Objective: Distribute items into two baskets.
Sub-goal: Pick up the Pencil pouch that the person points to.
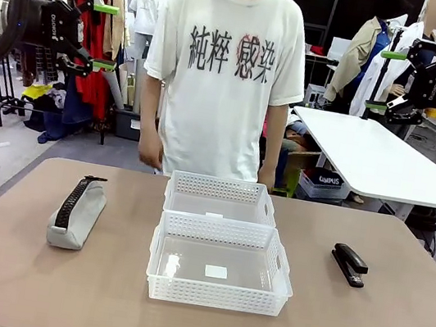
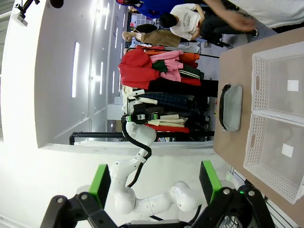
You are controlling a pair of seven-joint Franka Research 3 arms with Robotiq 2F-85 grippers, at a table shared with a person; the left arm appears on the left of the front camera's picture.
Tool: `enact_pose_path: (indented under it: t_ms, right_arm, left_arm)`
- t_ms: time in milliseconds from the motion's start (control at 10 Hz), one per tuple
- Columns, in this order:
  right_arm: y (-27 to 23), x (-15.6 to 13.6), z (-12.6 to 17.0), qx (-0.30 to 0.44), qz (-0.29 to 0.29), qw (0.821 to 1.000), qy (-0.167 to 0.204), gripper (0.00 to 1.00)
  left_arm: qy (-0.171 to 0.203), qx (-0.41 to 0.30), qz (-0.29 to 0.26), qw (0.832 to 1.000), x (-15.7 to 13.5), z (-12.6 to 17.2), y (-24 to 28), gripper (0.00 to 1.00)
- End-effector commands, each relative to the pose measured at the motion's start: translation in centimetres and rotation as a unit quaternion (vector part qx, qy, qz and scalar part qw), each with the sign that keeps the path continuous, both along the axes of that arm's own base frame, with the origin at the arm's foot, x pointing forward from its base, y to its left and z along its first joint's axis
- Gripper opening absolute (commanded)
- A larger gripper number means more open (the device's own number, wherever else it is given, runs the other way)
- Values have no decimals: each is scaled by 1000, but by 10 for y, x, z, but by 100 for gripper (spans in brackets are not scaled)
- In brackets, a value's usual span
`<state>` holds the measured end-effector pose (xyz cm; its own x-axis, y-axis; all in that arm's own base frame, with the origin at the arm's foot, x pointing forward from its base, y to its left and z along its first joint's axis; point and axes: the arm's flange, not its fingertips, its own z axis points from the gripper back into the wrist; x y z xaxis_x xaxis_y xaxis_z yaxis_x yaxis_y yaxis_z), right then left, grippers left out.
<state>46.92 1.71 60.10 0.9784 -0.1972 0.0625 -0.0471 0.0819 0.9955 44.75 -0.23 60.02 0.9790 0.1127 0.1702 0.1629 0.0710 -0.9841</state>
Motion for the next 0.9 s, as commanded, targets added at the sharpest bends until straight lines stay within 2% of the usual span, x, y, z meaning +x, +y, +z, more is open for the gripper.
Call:
enact_pose_path:
  t_ms: [0, 800]
  right_arm:
    - [0, 0, 1, 0, 0, 1000, 1, 100]
    - [0, 0, 1, 0, 0, 1000, 1, 100]
  left_arm:
    - [-1, -1, 0, 1000, -1, 1, 0, 100]
    - [-1, -1, 0, 1000, -1, 1, 0, 100]
